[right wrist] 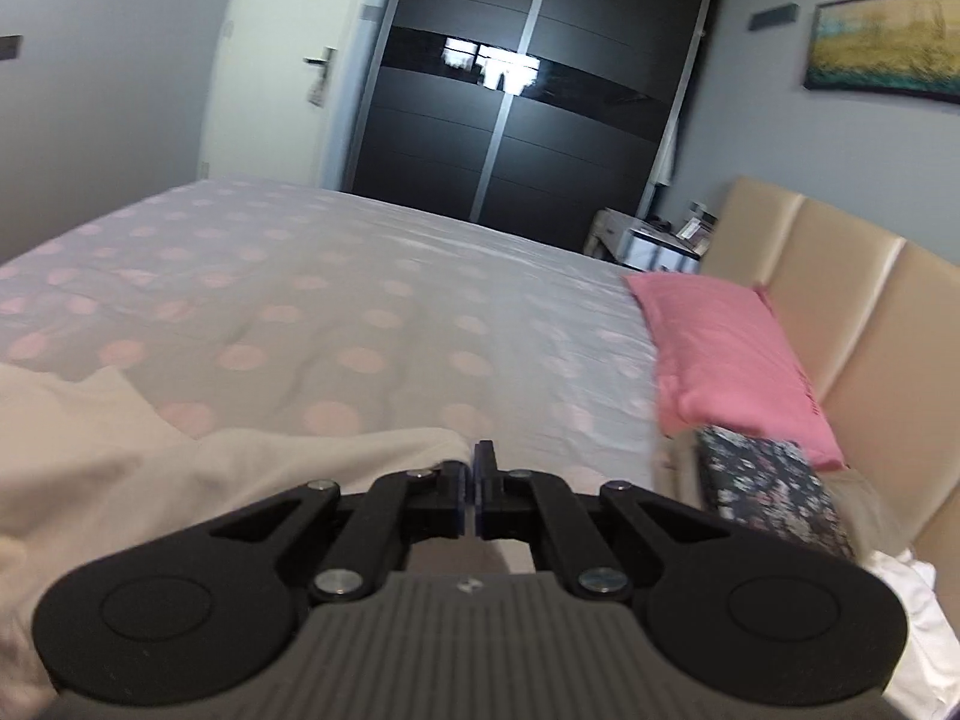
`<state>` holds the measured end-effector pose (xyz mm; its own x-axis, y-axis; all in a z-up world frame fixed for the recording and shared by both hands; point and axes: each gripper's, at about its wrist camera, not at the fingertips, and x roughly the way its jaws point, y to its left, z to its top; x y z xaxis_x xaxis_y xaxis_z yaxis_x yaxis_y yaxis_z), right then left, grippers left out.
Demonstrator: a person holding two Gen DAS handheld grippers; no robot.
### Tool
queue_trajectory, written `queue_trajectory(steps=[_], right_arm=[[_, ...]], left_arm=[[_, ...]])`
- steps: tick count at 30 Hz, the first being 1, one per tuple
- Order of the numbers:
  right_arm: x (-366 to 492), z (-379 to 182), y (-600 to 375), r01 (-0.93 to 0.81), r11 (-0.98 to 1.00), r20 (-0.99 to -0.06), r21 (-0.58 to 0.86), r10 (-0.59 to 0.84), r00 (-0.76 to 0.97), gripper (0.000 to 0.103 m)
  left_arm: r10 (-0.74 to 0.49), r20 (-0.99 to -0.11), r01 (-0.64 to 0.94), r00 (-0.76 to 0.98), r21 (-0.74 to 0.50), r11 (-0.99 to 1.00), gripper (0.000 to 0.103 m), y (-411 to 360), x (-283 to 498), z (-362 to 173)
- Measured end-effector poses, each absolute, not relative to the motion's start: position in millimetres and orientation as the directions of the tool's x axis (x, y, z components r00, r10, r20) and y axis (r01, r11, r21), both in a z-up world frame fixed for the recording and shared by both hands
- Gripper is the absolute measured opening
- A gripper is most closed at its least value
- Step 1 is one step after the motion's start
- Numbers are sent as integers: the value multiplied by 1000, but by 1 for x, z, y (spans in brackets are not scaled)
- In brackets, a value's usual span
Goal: Fold clothes
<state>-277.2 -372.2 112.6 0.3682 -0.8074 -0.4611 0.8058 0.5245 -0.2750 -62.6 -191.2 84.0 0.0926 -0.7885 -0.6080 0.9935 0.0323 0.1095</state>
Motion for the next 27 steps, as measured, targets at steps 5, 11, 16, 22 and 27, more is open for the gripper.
queue_trajectory(steps=[5,11,16,22,27], right_arm=[[-285,92,-413,842,408,-452,-352,-862,229,3],[-287,52,-427,828,461,-549,-320,-802,235,5],[-284,33,-411,788,513,-579,-341,-775,254,20],[-289,15,-373,772,547,-594,-324,-753,284,40],[-283,-9,-327,763,586,-636,-272,-705,314,44]], left_arm=[[-746,-648,987,155,128,93,38,-191,-40,71],[-683,-704,976,193,206,63,43,-185,-32,44],[-639,-758,976,131,213,-53,50,-174,-41,20],[-592,-802,957,85,231,-176,51,-158,-59,-9],[-564,-822,939,80,252,-234,52,-143,-72,-28]])
